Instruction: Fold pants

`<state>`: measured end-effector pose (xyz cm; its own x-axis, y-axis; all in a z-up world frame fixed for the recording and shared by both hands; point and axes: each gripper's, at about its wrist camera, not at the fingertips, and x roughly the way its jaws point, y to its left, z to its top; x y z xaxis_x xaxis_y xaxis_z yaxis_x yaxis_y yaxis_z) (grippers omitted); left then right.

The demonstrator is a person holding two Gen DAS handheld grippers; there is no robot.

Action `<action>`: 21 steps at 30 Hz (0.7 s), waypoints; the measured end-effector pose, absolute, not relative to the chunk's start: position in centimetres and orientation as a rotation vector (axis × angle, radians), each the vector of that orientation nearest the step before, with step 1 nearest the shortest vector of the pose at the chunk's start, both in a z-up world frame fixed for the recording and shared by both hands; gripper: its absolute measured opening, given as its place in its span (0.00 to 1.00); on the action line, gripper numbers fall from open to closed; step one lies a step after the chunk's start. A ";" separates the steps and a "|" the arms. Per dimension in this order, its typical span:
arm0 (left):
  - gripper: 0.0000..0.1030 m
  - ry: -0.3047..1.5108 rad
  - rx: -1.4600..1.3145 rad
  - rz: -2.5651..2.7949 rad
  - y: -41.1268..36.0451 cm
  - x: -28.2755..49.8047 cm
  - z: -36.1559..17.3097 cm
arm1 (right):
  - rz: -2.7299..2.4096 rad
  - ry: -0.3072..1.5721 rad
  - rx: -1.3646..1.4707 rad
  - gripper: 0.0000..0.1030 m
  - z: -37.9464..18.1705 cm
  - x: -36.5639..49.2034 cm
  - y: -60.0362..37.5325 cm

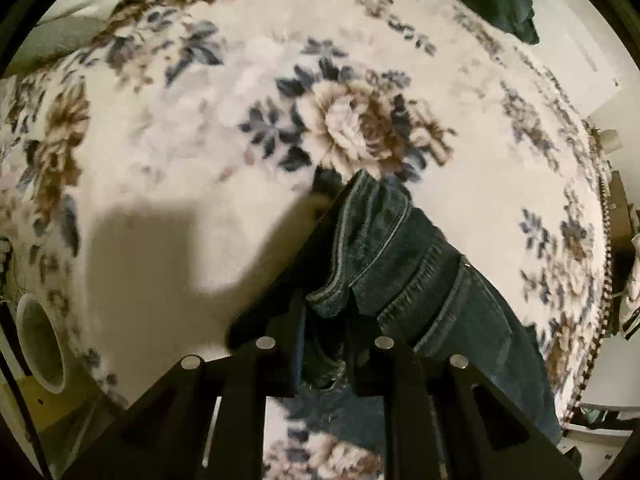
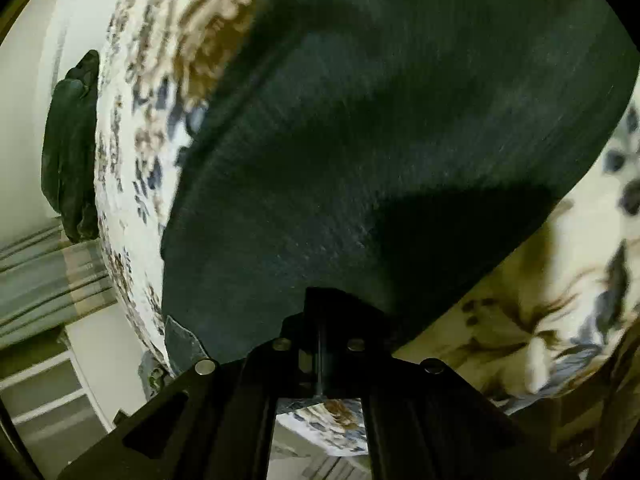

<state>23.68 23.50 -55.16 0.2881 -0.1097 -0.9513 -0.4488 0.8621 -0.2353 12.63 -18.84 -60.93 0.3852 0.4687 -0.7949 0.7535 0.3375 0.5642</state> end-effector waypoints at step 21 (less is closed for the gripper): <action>0.13 1.391 -0.442 0.296 24.2 20.1 -56.5 | -0.404 1.286 1.355 0.08 -63.1 8.1 -24.3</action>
<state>20.14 24.19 -56.47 0.1622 -0.0564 -0.9852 -0.4532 0.8826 -0.1251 8.13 -24.35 -63.07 0.3361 0.4371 -0.8342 0.8357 0.2700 0.4782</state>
